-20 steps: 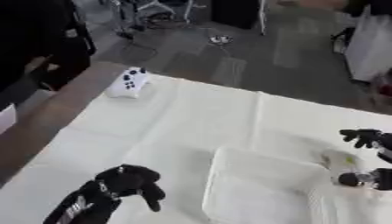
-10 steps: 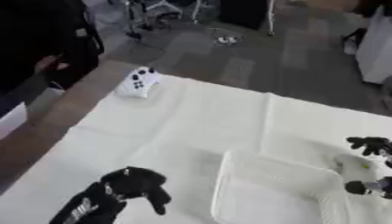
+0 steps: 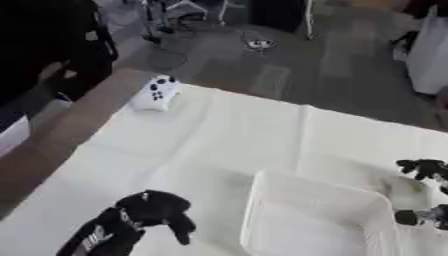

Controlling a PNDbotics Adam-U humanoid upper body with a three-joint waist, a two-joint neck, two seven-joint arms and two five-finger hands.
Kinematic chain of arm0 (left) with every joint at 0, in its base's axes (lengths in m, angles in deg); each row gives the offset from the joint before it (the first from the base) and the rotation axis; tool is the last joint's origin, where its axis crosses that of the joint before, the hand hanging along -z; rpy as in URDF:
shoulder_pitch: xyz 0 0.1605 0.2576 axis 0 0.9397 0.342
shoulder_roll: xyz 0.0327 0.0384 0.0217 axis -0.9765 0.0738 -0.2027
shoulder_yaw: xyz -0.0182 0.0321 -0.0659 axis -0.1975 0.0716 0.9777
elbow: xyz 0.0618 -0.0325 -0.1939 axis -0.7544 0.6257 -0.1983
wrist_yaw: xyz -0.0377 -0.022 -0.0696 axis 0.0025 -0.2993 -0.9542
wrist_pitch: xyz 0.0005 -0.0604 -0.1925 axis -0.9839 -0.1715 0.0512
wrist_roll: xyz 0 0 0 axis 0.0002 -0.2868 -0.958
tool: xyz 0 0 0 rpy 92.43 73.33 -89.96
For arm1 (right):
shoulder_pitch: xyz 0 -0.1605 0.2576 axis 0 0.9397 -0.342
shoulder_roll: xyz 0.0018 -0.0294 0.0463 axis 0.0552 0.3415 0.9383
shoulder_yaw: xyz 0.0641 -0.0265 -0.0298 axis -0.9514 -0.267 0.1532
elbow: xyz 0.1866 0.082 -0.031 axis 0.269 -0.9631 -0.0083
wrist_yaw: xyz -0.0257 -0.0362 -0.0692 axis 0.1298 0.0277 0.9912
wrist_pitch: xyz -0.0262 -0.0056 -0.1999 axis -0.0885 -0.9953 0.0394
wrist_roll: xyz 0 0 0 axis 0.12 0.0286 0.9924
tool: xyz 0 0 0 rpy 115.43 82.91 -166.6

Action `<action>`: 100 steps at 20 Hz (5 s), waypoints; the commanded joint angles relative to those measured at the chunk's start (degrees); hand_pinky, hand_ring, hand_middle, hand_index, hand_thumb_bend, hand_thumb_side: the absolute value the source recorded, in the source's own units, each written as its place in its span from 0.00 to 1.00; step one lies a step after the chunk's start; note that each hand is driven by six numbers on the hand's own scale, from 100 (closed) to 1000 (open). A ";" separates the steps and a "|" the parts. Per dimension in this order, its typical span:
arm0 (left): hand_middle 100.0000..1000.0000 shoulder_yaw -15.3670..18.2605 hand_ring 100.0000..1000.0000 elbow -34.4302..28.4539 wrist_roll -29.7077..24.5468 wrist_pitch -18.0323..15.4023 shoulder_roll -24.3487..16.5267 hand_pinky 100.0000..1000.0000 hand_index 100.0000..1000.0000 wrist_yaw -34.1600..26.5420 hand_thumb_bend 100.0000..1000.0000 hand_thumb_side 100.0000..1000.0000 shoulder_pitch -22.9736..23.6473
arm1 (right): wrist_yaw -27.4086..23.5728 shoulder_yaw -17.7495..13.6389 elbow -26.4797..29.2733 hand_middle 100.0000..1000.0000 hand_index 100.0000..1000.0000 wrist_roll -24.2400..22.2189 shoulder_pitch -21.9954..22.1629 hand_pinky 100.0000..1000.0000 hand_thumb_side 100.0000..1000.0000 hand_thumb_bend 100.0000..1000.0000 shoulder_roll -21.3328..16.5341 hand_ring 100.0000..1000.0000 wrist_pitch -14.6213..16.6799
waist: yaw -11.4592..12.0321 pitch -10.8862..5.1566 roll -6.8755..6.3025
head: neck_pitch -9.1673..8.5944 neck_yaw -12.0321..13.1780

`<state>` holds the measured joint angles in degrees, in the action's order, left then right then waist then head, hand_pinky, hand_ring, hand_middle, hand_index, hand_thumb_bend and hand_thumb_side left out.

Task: Pick up objects on the table and place them in the box.

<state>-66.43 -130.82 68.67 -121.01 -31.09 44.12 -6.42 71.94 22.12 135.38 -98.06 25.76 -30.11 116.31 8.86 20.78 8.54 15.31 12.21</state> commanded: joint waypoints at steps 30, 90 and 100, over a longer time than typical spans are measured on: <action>0.80 -0.26 0.68 -1.07 -0.63 -0.02 -0.88 0.48 0.88 -0.85 0.52 0.77 -1.16 | 4.87 -0.28 0.12 0.71 0.87 5.41 -0.72 0.76 1.00 0.91 -1.26 0.70 -2.86 | 0.28 -0.64 -0.50 | -0.86 -12.03; 0.80 -0.32 0.69 -1.07 -1.90 0.09 -1.37 0.49 0.87 -0.82 0.49 0.78 -1.38 | -23.79 -2.03 -5.12 0.00 0.35 24.77 1.48 0.00 0.52 0.64 -4.27 0.00 -0.44 | 0.36 0.10 0.20 | -1.13 -9.77; 0.80 -0.22 0.69 -1.07 -1.65 0.04 -1.95 0.49 0.87 -0.72 0.49 0.78 -0.54 | -25.76 -1.30 -2.70 0.00 0.34 22.93 0.64 0.00 0.52 0.65 -5.61 0.00 -0.77 | -0.96 -0.98 -0.02 | -0.76 -9.28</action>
<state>-66.82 -130.82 66.91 -120.81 -31.90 43.20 -6.80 46.73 20.86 131.34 -74.77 27.72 -33.20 115.49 7.96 21.41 8.94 14.44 2.61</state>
